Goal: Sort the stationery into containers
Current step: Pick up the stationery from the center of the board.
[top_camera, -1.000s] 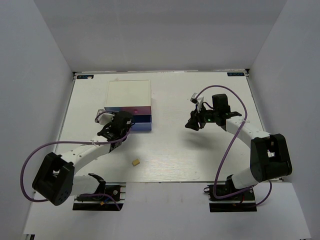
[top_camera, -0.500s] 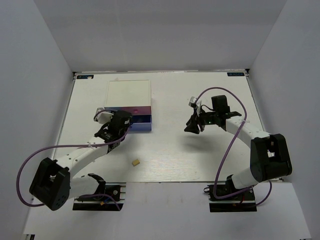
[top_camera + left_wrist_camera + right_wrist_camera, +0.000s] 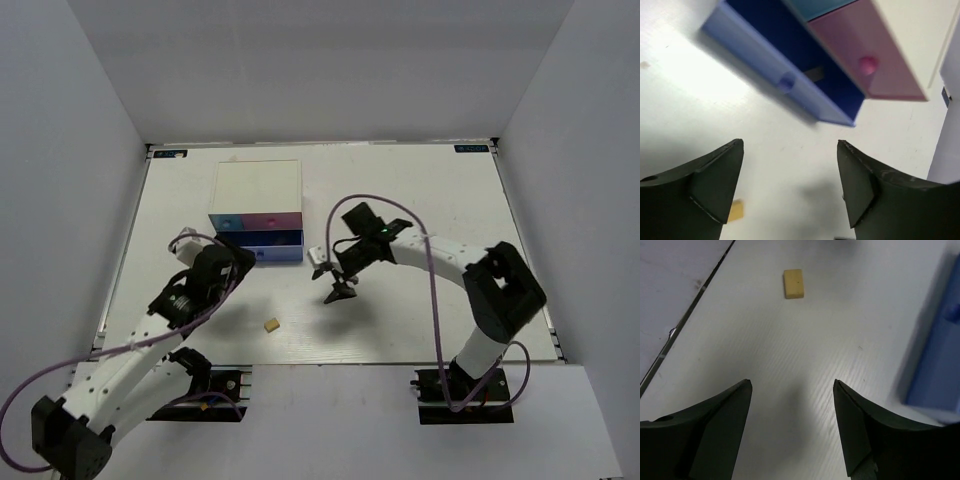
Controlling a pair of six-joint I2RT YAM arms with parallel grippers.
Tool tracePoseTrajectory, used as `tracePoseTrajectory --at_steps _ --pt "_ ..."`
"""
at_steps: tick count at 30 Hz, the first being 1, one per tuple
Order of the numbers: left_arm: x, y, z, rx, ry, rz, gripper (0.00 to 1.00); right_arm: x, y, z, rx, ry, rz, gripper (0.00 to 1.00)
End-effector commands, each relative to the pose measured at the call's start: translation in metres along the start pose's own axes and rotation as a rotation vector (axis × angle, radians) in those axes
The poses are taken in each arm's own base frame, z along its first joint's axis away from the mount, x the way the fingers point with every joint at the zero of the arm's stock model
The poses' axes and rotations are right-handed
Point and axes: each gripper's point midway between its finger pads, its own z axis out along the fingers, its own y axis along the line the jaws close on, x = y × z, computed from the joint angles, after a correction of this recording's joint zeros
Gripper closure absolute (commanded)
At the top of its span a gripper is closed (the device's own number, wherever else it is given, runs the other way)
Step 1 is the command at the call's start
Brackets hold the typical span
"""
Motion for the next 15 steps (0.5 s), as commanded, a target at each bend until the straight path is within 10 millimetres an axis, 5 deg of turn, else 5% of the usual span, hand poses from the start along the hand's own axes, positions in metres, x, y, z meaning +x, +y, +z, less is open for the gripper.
tracePoseTrajectory --at_steps 1,5,15 --pt "0.007 0.051 -0.017 -0.114 0.017 0.020 0.12 0.005 -0.006 0.027 -0.049 0.076 -0.041 0.28" --pt "0.001 0.079 -0.029 -0.200 -0.019 0.007 0.09 0.001 -0.014 0.063 -0.065 0.114 -0.050 0.33" --pt "-0.010 0.090 -0.046 -0.274 -0.027 0.035 0.06 -0.003 -0.018 0.126 -0.101 0.158 0.039 0.34"
